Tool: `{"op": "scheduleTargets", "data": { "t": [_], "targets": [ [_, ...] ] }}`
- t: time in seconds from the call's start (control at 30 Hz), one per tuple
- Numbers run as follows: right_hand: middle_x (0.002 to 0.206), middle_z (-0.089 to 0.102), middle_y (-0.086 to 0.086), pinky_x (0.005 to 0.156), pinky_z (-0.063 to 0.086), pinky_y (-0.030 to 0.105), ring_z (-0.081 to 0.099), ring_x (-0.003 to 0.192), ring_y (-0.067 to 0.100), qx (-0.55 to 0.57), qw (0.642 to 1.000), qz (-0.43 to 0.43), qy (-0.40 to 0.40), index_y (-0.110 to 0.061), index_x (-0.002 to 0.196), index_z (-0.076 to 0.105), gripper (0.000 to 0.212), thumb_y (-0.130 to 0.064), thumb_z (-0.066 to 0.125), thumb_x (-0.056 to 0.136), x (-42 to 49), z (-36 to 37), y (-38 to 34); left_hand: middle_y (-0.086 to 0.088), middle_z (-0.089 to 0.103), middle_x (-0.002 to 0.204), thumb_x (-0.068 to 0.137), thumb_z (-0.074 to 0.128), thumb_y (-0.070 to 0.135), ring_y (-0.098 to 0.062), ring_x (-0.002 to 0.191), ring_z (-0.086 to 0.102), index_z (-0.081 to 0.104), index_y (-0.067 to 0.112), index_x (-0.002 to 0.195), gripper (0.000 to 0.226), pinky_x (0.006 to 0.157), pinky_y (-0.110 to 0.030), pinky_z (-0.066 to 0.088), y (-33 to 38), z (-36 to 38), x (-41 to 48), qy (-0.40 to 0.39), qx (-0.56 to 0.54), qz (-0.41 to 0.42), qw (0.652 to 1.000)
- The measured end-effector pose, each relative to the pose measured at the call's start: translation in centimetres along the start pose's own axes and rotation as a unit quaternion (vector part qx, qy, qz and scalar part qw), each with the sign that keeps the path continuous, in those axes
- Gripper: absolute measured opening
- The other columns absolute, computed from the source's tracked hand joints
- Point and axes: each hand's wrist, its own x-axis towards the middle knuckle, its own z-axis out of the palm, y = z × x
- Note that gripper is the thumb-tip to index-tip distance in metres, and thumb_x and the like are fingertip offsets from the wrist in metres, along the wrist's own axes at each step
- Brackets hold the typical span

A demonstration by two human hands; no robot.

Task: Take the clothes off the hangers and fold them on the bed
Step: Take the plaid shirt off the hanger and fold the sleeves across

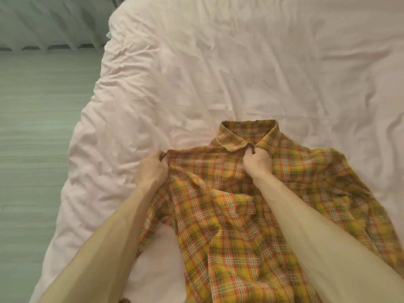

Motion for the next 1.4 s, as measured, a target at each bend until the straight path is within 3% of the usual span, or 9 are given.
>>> {"op": "scheduleTargets", "data": {
  "t": [0.17,0.4,0.57,0.73,0.97,1.1,1.23,1.3,1.4],
  "targets": [
    [0.092,0.057,-0.015,0.075,0.04,0.028,0.054,0.085,0.009,-0.007,0.995,-0.052,-0.088,-0.024,0.113,0.053,0.034,-0.054,0.054,0.096,-3.0,-1.5,2.2,-0.016,0.049,0.142,0.096,0.049,0.039,-0.037,0.132,0.04,0.04,0.024,0.142,0.05,0.106,-0.052,0.033,0.8,1.2,-3.7,0.089,0.087,0.042,0.991],
    [0.095,0.061,-0.012,0.082,0.053,0.037,0.063,0.096,0.017,-0.045,0.997,-0.05,0.03,-0.019,0.117,0.055,0.042,-0.056,0.054,0.095,-13.3,-4.1,11.9,-0.007,0.038,0.152,0.089,0.059,0.034,-0.029,0.137,0.039,0.051,0.024,0.14,0.053,0.109,-0.055,0.031,-3.5,6.3,-16.4,0.141,0.133,0.24,0.951],
    [0.097,0.058,-0.006,0.06,0.042,0.025,0.057,0.082,0.008,-0.077,0.996,-0.012,0.047,-0.019,0.109,0.049,0.049,-0.065,0.053,0.091,-22.2,-5.7,18.6,-0.007,0.038,0.149,0.095,0.053,0.035,-0.032,0.13,0.041,0.042,0.027,0.141,0.049,0.105,-0.052,0.035,-7.1,8.3,-27.2,0.049,0.049,0.123,0.99],
    [0.093,0.056,-0.009,0.067,0.049,0.031,0.058,0.083,0.013,-0.065,0.992,0.105,0.008,-0.015,0.112,0.049,0.062,-0.071,0.054,0.087,-29.3,-6.2,23.0,-0.011,0.062,0.109,0.093,0.048,0.037,-0.032,0.099,0.06,0.038,0.023,0.139,0.049,0.085,-0.048,0.051,-10.3,8.0,-35.1,-0.035,-0.071,0.066,0.995],
    [0.099,0.071,-0.001,0.053,0.041,0.025,0.056,0.074,0.014,0.237,0.941,0.183,-0.16,-0.017,0.108,0.068,0.042,-0.048,0.078,0.081,-32.9,-4.9,23.9,0.011,0.055,0.11,0.069,0.069,0.037,-0.012,0.102,0.059,0.04,0.041,0.123,0.062,0.087,-0.04,0.055,-11.6,7.4,-42.3,-0.172,-0.19,0.029,0.966],
    [0.085,0.071,0.0,0.049,0.039,0.027,0.057,0.058,0.009,0.258,0.934,0.169,-0.18,-0.012,0.098,0.072,0.023,-0.031,0.075,0.086,-34.0,-4.5,23.2,0.004,0.051,0.113,0.079,0.057,0.063,-0.017,0.104,0.054,0.06,0.028,0.11,0.047,0.089,-0.039,0.051,-11.0,8.2,-43.5,-0.141,0.028,0.07,0.987],
    [0.088,0.067,0.0,0.074,0.047,0.036,0.059,0.081,0.018,0.247,0.951,0.149,-0.111,-0.011,0.083,0.065,0.017,-0.028,0.064,0.083,-37.1,-5.8,23.8,0.003,0.062,0.085,0.084,0.052,0.023,-0.018,0.077,0.059,0.062,0.023,0.089,0.011,0.069,-0.034,0.048,-10.6,6.2,-45.8,-0.08,-0.052,-0.022,0.995],
    [0.079,0.055,0.003,0.067,0.04,0.034,0.047,0.072,0.017,0.226,0.959,0.143,-0.096,-0.012,0.076,0.054,0.013,-0.019,0.058,0.086,-39.2,-6.7,24.4,0.004,0.061,0.078,0.085,0.051,0.017,-0.013,0.069,0.054,0.057,0.023,0.084,0.008,0.059,-0.03,0.041,-12.0,5.3,-47.9,-0.06,-0.083,-0.075,0.992],
    [0.08,0.045,0.009,0.073,0.046,0.038,0.026,0.092,0.008,0.224,0.957,0.151,-0.107,-0.001,0.08,0.055,0.013,-0.011,0.054,0.088,-41.5,-7.5,25.9,0.002,0.062,0.088,0.094,0.046,0.017,-0.017,0.075,0.053,0.055,0.017,0.087,0.011,0.069,-0.031,0.042,-14.7,4.8,-51.3,-0.037,-0.099,-0.122,0.987]
  ]
}}
